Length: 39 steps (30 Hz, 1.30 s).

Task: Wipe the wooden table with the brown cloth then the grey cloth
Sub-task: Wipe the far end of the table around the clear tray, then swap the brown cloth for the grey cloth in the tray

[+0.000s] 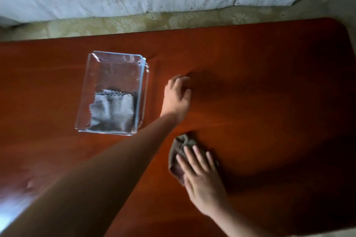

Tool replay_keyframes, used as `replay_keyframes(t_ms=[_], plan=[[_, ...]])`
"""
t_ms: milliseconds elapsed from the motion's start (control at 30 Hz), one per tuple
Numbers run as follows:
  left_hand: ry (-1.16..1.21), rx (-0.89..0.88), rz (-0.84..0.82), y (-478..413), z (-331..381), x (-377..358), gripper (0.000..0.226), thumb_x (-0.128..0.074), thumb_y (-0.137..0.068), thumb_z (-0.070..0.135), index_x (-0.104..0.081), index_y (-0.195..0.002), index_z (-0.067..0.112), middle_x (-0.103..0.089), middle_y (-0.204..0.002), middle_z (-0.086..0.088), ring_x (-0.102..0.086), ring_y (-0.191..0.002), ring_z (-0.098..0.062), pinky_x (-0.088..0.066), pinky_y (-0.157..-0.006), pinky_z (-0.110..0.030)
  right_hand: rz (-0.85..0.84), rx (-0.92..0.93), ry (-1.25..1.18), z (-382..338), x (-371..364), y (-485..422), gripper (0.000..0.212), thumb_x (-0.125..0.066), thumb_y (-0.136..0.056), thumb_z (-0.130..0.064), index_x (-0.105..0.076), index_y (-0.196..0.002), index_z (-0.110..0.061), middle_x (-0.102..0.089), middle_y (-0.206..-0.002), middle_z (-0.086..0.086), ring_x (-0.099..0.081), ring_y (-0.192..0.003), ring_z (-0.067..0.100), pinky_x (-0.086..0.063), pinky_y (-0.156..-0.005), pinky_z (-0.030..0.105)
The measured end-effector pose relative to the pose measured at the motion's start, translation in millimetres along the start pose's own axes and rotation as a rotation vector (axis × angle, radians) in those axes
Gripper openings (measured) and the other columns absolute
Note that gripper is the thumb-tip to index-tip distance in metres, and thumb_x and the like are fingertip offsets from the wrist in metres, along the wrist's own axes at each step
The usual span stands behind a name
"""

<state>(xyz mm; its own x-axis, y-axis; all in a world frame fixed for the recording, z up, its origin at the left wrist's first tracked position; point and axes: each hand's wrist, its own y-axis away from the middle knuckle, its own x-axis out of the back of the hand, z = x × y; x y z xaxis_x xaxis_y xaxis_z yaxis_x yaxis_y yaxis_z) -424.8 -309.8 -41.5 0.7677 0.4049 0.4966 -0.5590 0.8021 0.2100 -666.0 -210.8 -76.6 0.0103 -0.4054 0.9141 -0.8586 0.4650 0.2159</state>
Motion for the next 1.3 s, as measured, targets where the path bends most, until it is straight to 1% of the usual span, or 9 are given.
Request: replay_keyframes(t_ms=[67, 200, 367, 500, 633, 767, 1000, 1133, 1300], plan=[[0.051, -0.058, -0.009, 30, 4, 27, 0.037, -0.055, -0.090, 0.018, -0.068, -0.123, 0.008, -0.065, -0.126, -0.011, -0.058, -0.124, -0.026, -0.042, -0.111, -0.037, -0.038, 0.036, -0.014, -52, -13, -13, 0.063, -0.050, -0.098, -0.038, -0.039, -0.159, -0.031, -0.028, -0.172, -0.001, -0.022, -0.160, 0.026, -0.014, -0.126, 0.054], [0.096, -0.117, 0.008, 119, 2, 101, 0.026, -0.055, -0.100, 0.005, -0.070, -0.119, 0.012, -0.070, -0.113, 0.003, -0.066, -0.111, -0.010, -0.050, -0.098, -0.027, -0.071, 0.061, -0.014, -125, -23, -51, 0.049, -0.054, -0.092, -0.037, -0.062, -0.139, -0.028, -0.060, -0.147, -0.001, -0.047, -0.145, 0.029, -0.011, -0.128, 0.053], [-0.024, 0.127, 0.222, 225, -71, 180, 0.022, -0.055, -0.097, 0.016, -0.072, -0.109, 0.024, -0.070, -0.101, 0.015, -0.069, -0.097, -0.009, -0.056, -0.083, -0.035, 0.004, -0.021, -0.116, -156, -14, -69, 0.055, -0.044, -0.101, -0.035, -0.045, -0.155, -0.024, -0.038, -0.166, 0.006, -0.028, -0.157, 0.029, -0.022, -0.123, 0.056], [-0.132, 0.384, 0.212, 242, -111, 185, 0.028, -0.065, -0.097, 0.018, -0.069, -0.121, 0.029, -0.065, -0.111, 0.016, -0.065, -0.104, -0.018, -0.057, -0.087, -0.046, 0.248, -0.348, -0.313, -133, 1, -61, 0.041, -0.054, -0.102, -0.028, -0.062, -0.139, -0.011, -0.063, -0.140, 0.010, -0.055, -0.134, 0.032, -0.038, -0.115, 0.044], [-0.170, 0.451, 0.076, 211, -100, 156, 0.044, -0.069, -0.095, 0.037, -0.061, -0.136, 0.025, -0.061, -0.123, 0.005, -0.054, -0.119, -0.022, -0.048, -0.094, -0.036, 0.149, -0.578, -0.352, -113, 11, -68, 0.046, -0.079, -0.092, -0.021, -0.067, -0.134, -0.008, -0.068, -0.127, 0.010, -0.061, -0.120, 0.031, -0.045, -0.105, 0.043], [-0.212, 0.521, 0.053, 181, -96, 124, 0.050, -0.076, -0.088, 0.039, -0.059, -0.132, 0.018, -0.060, -0.120, -0.002, -0.052, -0.119, -0.024, -0.046, -0.095, -0.036, 0.084, -0.475, -0.324, -118, 5, -86, 0.044, -0.088, -0.080, -0.026, -0.073, -0.119, -0.011, -0.071, -0.105, 0.005, -0.062, -0.098, 0.031, -0.049, -0.086, 0.042], [-0.138, 0.599, 0.052, 170, -102, 117, 0.022, -0.078, -0.077, 0.018, -0.073, -0.098, 0.017, -0.062, -0.094, 0.003, -0.060, -0.101, -0.026, -0.046, -0.082, -0.032, 0.002, -0.475, -0.516, -123, 5, -94, 0.018, -0.082, -0.082, -0.022, -0.064, -0.079, -0.024, -0.053, -0.078, -0.013, -0.057, -0.077, 0.015, -0.038, -0.066, 0.032], [0.079, 0.551, -0.045, 179, -74, 149, 0.018, -0.079, -0.070, 0.027, -0.067, -0.083, 0.032, -0.070, -0.072, 0.009, -0.071, -0.068, -0.015, -0.061, -0.066, -0.040, -0.071, -0.480, -0.793, -117, 43, -84, 0.022, -0.080, -0.083, -0.011, -0.067, -0.079, -0.028, -0.066, -0.069, -0.007, -0.062, -0.064, 0.010, -0.044, -0.058, 0.030], [0.082, 0.436, 0.135, 126, -44, 196, 0.019, -0.089, -0.076, 0.016, -0.073, -0.083, 0.023, -0.072, -0.070, 0.012, -0.065, -0.065, 0.001, -0.050, -0.062, -0.016, 0.019, -0.334, -0.788, -114, 112, -146, 0.012, -0.072, -0.080, -0.030, -0.071, -0.091, -0.025, -0.073, -0.078, -0.005, -0.071, -0.075, 0.017, -0.057, -0.068, 0.043]])
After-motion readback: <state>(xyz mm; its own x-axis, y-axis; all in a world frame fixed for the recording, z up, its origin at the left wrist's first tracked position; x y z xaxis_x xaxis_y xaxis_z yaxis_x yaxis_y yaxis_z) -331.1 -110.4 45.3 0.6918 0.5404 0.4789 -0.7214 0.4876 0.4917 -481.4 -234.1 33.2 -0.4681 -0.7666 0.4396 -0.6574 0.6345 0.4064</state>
